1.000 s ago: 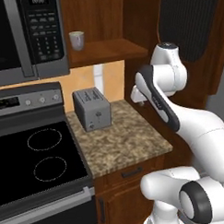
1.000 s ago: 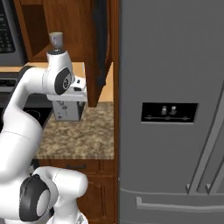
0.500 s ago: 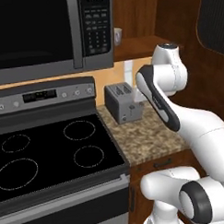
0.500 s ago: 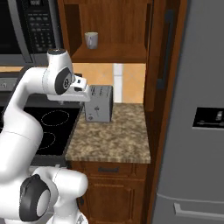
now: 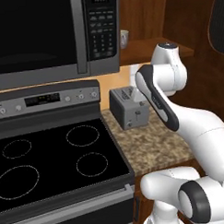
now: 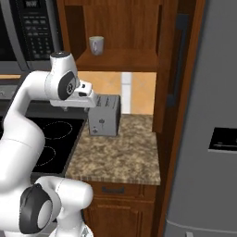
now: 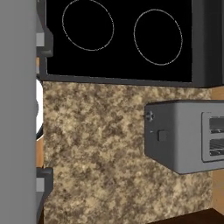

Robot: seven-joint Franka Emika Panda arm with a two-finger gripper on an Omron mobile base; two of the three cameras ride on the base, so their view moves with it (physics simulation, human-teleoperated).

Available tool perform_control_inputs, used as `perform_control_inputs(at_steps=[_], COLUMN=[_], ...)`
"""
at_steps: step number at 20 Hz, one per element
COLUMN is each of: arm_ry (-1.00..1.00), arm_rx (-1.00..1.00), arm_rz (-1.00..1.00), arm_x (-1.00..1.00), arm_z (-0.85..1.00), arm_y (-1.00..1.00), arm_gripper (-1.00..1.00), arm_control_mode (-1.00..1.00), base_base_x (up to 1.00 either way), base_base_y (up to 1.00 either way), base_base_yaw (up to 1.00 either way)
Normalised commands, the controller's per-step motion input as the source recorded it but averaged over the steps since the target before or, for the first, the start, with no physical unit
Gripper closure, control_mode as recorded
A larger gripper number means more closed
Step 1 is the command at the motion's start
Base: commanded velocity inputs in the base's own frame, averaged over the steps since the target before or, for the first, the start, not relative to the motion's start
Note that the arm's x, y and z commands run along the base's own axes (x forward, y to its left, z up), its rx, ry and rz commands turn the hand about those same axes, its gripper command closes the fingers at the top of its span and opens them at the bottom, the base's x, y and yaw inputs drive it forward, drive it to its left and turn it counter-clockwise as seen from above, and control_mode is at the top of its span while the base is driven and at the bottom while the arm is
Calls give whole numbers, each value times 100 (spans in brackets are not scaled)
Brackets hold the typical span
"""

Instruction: Gather all objects into one cabinet and sort the glasses and bowls to opposite sides.

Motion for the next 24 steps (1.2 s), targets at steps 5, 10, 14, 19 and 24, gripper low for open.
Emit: perform_control_inputs(at_steps=[5,10,14,19,24], arm_ry=[0,0,0,0,-5], arm_rx=[0,0,0,0,0], arm_rz=[0,0,0,0,0], arm_x=[0,0,0,0,1], arm_z=[0,0,0,0,0], arm_y=[0,0,0,0,0], arm_gripper=[-100,-100,-100,-100,-100], arm_control_mode=[100,100,100,100,-100], base_base_x=[86,60,36,19,6], base_base_y=[-36,-3,0,0,0], base_base_yaw=[0,0,0,0,0])
